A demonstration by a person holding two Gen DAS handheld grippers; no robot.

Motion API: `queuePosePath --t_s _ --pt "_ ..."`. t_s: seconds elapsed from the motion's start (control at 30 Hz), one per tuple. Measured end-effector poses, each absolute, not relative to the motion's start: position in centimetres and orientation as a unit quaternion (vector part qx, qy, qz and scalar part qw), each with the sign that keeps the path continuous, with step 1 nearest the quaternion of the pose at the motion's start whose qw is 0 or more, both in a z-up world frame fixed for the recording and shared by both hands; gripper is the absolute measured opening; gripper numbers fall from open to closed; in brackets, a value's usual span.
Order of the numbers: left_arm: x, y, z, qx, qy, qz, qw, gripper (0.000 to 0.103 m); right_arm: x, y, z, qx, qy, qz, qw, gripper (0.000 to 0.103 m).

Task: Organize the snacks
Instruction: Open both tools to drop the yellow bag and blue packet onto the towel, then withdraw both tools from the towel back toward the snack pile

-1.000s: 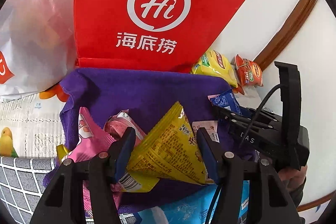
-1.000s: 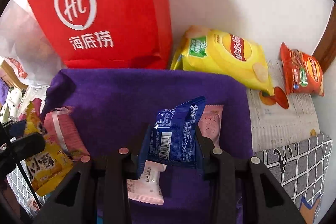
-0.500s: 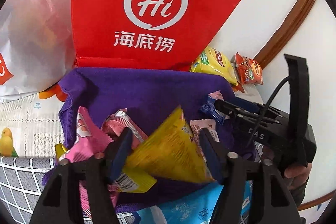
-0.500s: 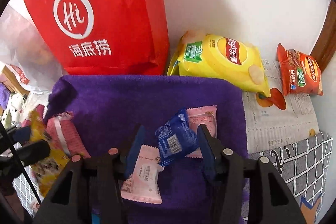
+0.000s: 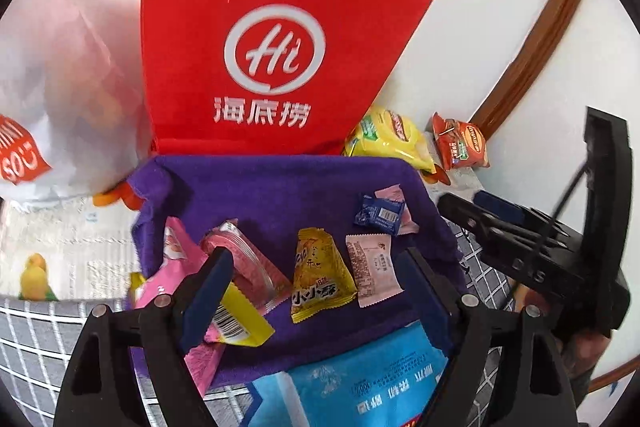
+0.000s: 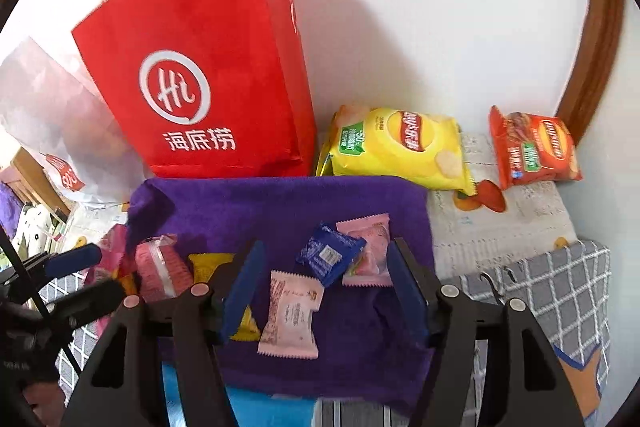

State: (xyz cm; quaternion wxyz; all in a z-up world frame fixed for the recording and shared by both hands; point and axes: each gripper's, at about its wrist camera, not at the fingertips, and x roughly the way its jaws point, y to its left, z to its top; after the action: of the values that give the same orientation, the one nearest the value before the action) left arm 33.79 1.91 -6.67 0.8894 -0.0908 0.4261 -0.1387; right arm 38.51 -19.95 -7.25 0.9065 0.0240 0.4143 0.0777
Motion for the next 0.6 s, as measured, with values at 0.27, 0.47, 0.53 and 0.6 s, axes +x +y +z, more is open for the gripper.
queuePosePath --t_s 0.27,0.47,0.53,0.6 --pt "29.1 2.1 -3.3 -0.072 0.403 -0.135 0.902 0.083 32.6 -20.7 -3.8 0.017 0.385 0.06 0.921 0.079" --pt "24.8 2.9 -1.9 -0.08 0.391 -0.123 0.909 0.083 27.9 -20.7 -2.3 -0.001 0.351 0.063 0.934 0.079" --pt "23.2 3.2 -1.7 -0.082 0.386 -0.117 0.911 0.083 26.2 -20.8 -1.9 -0.004 0.333 0.067 0.94 0.079" --pt "21.7 3.4 -1.6 -0.077 0.385 -0.104 0.914 0.083 24.6 -20.8 -1.8 -0.003 0.326 0.069 0.943 0.079"
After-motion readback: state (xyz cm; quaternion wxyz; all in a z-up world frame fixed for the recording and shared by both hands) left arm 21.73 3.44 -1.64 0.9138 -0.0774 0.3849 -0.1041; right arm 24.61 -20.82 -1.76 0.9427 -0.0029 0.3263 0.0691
